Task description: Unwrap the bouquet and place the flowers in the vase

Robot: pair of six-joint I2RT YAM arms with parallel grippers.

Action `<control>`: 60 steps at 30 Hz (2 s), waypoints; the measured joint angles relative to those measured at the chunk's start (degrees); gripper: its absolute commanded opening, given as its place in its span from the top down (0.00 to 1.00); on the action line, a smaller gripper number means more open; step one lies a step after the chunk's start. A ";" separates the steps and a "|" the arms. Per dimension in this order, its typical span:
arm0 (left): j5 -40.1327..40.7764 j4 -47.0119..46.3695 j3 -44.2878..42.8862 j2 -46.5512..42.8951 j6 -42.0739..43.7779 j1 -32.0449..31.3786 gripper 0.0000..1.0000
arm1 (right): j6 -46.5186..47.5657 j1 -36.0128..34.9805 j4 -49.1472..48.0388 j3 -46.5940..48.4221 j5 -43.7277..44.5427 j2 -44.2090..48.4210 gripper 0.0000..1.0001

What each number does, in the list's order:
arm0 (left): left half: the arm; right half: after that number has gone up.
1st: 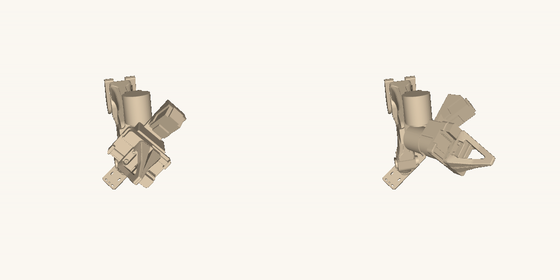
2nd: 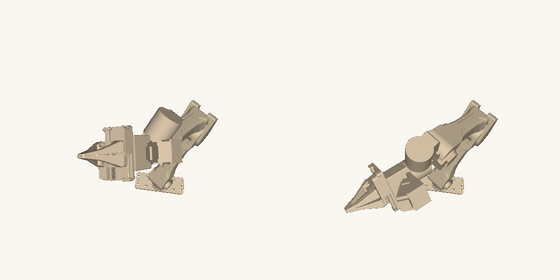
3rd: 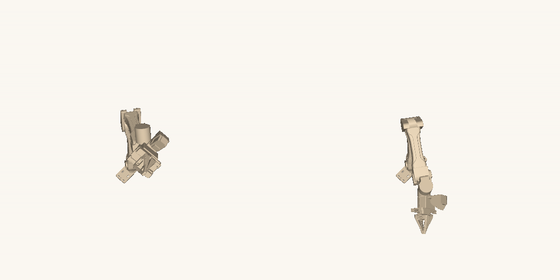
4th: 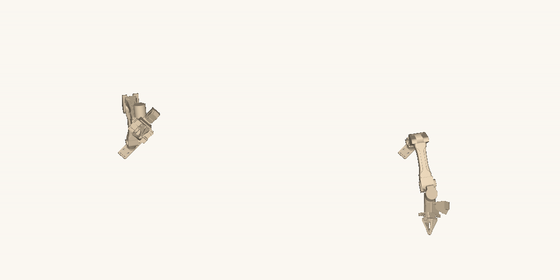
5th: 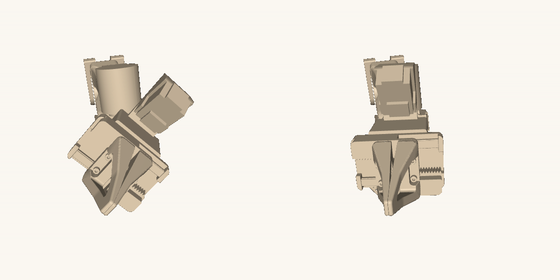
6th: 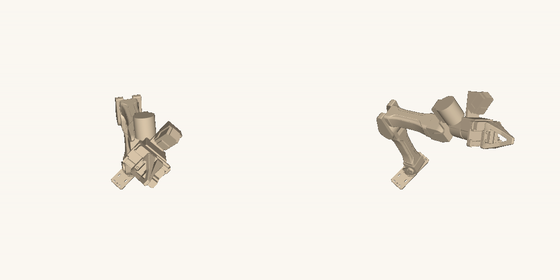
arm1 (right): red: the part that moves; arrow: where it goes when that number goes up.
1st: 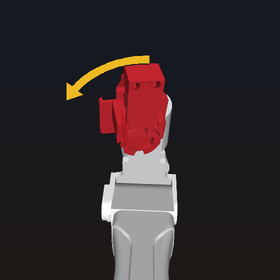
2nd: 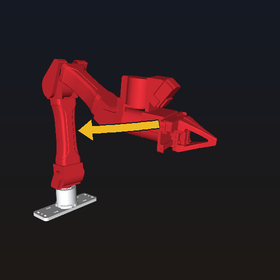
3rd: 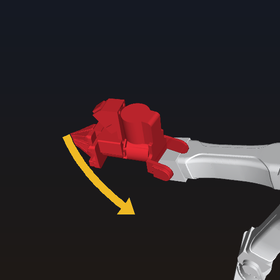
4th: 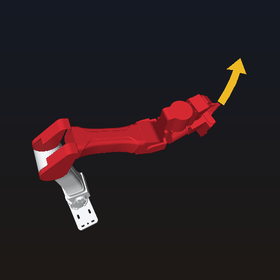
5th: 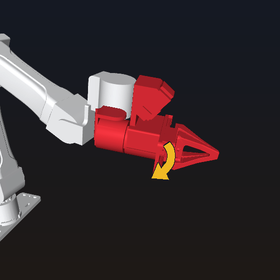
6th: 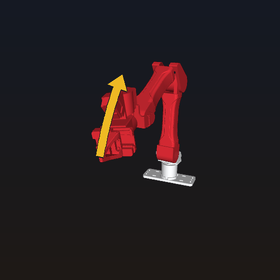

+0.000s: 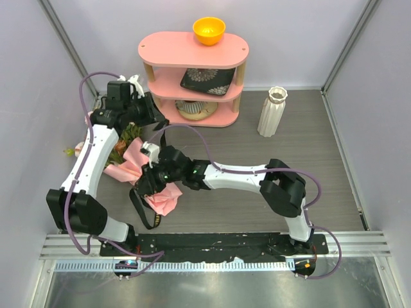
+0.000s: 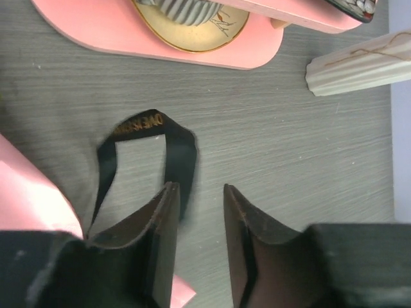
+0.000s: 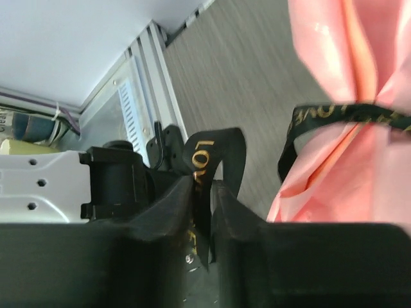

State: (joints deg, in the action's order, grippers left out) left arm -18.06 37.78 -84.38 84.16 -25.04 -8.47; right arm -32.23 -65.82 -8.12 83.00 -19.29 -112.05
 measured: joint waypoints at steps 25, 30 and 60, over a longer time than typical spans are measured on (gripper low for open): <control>13.77 3.30 33.81 -31.06 -6.67 0.13 0.99 | -3.93 7.74 8.63 3.98 11.21 -1.18 0.87; 14.14 4.33 34.97 -27.39 -9.57 0.13 1.00 | -6.16 8.24 8.07 11.69 9.35 -8.79 0.86; 26.86 1.77 43.60 -26.21 -17.31 0.13 0.82 | -4.70 7.80 6.80 5.49 9.20 -12.04 0.86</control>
State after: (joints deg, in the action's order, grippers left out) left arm 8.80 39.55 -40.77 57.95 -42.35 -8.34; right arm -36.93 -58.02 -1.32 88.49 -10.09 -124.09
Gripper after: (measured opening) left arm 0.115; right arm 0.137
